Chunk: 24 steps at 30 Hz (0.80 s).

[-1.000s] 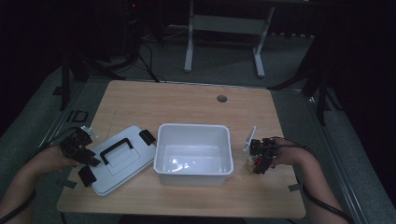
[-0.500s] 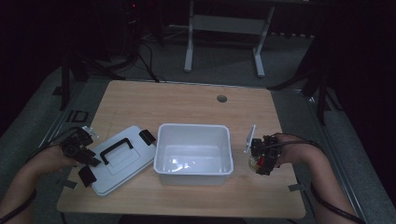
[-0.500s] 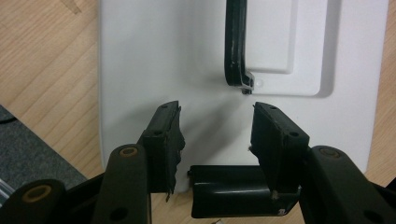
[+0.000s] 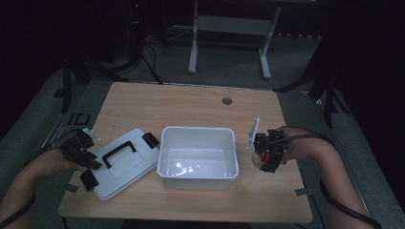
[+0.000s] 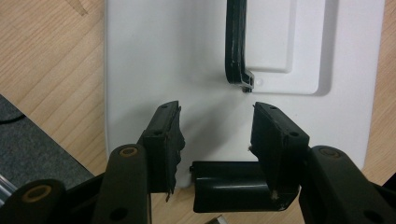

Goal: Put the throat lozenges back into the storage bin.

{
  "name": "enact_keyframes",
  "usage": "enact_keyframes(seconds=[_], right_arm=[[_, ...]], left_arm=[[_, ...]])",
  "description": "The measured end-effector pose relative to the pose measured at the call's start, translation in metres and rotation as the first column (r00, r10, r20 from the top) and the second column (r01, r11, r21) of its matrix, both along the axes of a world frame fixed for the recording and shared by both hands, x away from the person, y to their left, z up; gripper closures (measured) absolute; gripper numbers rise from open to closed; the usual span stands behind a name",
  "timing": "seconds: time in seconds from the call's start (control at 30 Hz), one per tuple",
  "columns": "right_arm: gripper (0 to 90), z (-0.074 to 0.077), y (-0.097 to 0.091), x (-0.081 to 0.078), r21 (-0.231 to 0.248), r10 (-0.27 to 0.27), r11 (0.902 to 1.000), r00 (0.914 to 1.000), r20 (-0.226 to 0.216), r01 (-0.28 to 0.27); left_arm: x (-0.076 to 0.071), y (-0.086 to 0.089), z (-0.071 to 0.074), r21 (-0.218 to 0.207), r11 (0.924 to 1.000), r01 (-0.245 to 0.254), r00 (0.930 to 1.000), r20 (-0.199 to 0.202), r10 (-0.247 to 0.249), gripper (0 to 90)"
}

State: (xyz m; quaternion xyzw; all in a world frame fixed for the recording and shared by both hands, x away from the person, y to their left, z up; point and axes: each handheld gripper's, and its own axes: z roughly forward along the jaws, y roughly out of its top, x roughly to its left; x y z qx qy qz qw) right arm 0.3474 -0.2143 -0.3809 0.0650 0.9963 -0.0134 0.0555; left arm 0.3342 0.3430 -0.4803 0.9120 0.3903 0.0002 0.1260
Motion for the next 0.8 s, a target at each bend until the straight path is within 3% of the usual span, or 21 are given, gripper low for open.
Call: enact_keyframes(seconds=[0.27,0.8], right_arm=[[19.7,0.018,0.02,-0.002,0.023,0.046,0.9987,0.9988,0.019,-0.046],[19.8,0.022,0.064,-0.002,0.028,0.126,0.9915,0.9917,0.024,-0.127]], left_arm=[[0.0,0.001,0.002,-0.003,1.0,-0.002,1.0,0.007,0.002,51.7],[0.0,0.0,0.0,0.005,1.0,0.003,1.0,0.002,-0.003,51.7]])
